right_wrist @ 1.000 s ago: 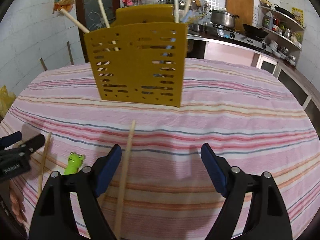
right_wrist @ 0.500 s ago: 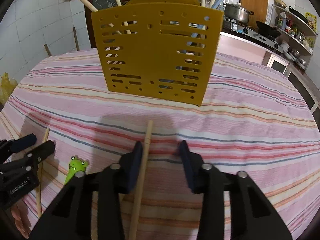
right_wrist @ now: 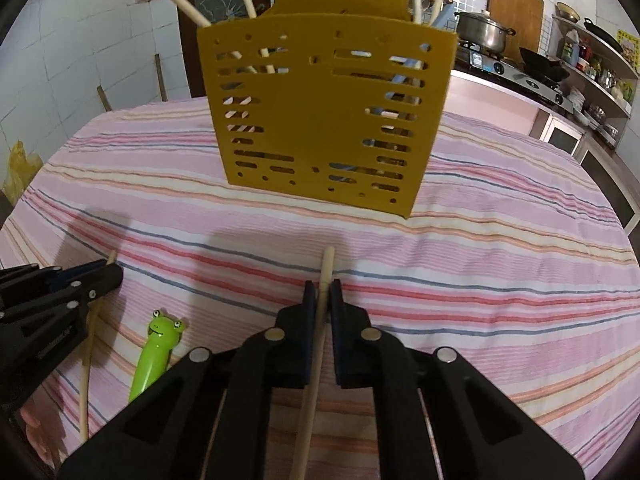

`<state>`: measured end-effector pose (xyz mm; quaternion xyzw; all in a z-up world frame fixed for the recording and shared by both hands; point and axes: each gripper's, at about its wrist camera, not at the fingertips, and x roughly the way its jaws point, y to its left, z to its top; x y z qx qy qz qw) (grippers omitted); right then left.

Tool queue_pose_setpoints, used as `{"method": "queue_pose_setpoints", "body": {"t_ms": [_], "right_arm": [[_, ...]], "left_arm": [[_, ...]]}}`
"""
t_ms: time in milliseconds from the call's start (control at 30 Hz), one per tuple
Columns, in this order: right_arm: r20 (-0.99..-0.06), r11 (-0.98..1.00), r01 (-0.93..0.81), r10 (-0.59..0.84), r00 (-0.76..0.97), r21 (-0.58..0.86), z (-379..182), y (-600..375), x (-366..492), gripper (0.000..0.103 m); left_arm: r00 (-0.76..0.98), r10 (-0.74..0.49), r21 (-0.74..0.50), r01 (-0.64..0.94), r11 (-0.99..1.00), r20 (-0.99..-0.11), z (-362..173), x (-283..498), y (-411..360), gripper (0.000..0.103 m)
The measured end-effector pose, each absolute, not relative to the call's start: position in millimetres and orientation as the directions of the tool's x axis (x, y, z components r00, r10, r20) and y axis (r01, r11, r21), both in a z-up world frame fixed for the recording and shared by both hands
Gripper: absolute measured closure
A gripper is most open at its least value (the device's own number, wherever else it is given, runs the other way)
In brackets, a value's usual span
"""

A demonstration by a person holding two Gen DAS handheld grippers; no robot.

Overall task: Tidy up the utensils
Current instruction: 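Close the right tool on a chopstick while the left tool grips another chopstick, then carry both held chopsticks up over the yellow holder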

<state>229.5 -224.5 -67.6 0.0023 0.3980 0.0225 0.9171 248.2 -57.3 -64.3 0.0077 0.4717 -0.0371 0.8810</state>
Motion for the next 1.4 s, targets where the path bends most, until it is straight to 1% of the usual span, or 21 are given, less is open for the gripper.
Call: {"method": "queue_pose_setpoints", "body": {"t_ms": [100, 400, 633, 867, 1033, 1100, 1233, 1400], "right_arm": [[-0.725, 0.999, -0.026, 0.044, 0.688, 0.036, -66, -229, 227, 0.096], [-0.695, 0.998, 0.004, 0.035, 0.719, 0.055, -59, -239, 211, 0.097], [-0.650, 0.995, 0.028, 0.045, 0.759, 0.101, -48, -254, 201, 0.097], [-0.564, 0.984, 0.041, 0.066, 0.823, 0.175, -28, -271, 183, 0.097], [-0.476, 0.974, 0.039, 0.073, 0.876, 0.222, -12, -281, 168, 0.097], [-0.446, 0.974, 0.040, 0.066, 0.893, 0.225, -7, -283, 162, 0.097], [-0.387, 0.975, 0.034, 0.055, 0.920, 0.220, 2, -283, 151, 0.097], [-0.317, 0.978, 0.029, 0.040, 0.947, 0.208, 11, -283, 138, 0.097]], "left_arm": [[0.565, -0.061, -0.012, 0.089, 0.996, -0.823, -63, 245, -58, 0.094], [0.602, -0.117, -0.047, 0.131, 0.990, -0.790, -54, 233, -54, 0.099], [0.685, -0.130, -0.067, 0.118, 0.991, -0.717, -27, 212, -42, 0.099], [0.769, -0.127, -0.086, 0.094, 0.992, -0.627, 0, 198, -26, 0.099], [0.814, -0.137, -0.114, 0.088, 0.990, -0.565, 21, 183, -12, 0.099], [0.825, -0.138, -0.120, 0.086, 0.989, -0.548, 26, 181, -9, 0.099], [0.869, -0.125, -0.111, 0.082, 0.990, -0.479, 42, 166, -5, 0.099], [0.898, -0.126, -0.104, 0.091, 0.990, -0.421, 53, 153, -7, 0.099]]}}
